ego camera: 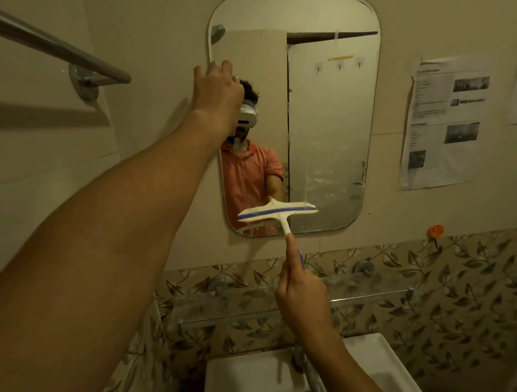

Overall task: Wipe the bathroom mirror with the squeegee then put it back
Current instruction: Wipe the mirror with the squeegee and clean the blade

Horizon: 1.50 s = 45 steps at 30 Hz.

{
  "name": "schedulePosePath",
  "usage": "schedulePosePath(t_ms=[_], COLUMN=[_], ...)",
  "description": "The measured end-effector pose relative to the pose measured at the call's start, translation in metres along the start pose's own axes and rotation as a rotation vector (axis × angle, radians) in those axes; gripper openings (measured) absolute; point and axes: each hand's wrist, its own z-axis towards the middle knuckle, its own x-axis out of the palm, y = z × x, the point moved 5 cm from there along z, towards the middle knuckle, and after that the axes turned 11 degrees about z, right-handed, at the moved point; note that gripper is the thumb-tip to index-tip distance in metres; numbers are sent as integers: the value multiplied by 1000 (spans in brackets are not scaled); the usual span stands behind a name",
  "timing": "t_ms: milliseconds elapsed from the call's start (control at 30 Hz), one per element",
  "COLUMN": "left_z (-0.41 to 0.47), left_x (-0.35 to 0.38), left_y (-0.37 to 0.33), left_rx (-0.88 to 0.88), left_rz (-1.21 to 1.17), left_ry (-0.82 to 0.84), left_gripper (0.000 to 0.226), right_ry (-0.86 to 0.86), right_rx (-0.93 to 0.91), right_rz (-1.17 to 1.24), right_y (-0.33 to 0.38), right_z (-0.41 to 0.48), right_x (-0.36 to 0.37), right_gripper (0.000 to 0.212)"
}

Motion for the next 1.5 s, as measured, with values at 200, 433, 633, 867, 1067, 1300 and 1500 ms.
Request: schedulePosePath(t_ms=[200,433,633,867,1067,1300,1500], left_z=[2,2,3,1,-1,-2,-4], left_x=[2,3,4,2,-1,-6,-10], left_y=[1,-1,-2,-1,-1,-2,-3], left_rx=[9,8,10,11,0,-6,-7], left_rz=[-4,0,21,25,20,33,44], left_ry=[-10,-15,-13,0,-4,21,32], left_gripper=[58,50,54,60,62,56,57], right_ry=[-110,-228,-178,-135,-102,-66,-20], right_rx=[-134,-201,-182,-106,-33,-13,18], right_rz=[181,65,20,49,12,25,28], right_y=[58,121,115,74,31,11,-2], right_z=[34,122,122,83,48,30,18], right_x=[-64,-116,-111,-90,-67,-51,-37], right_gripper=[64,60,60,65,66,64,74])
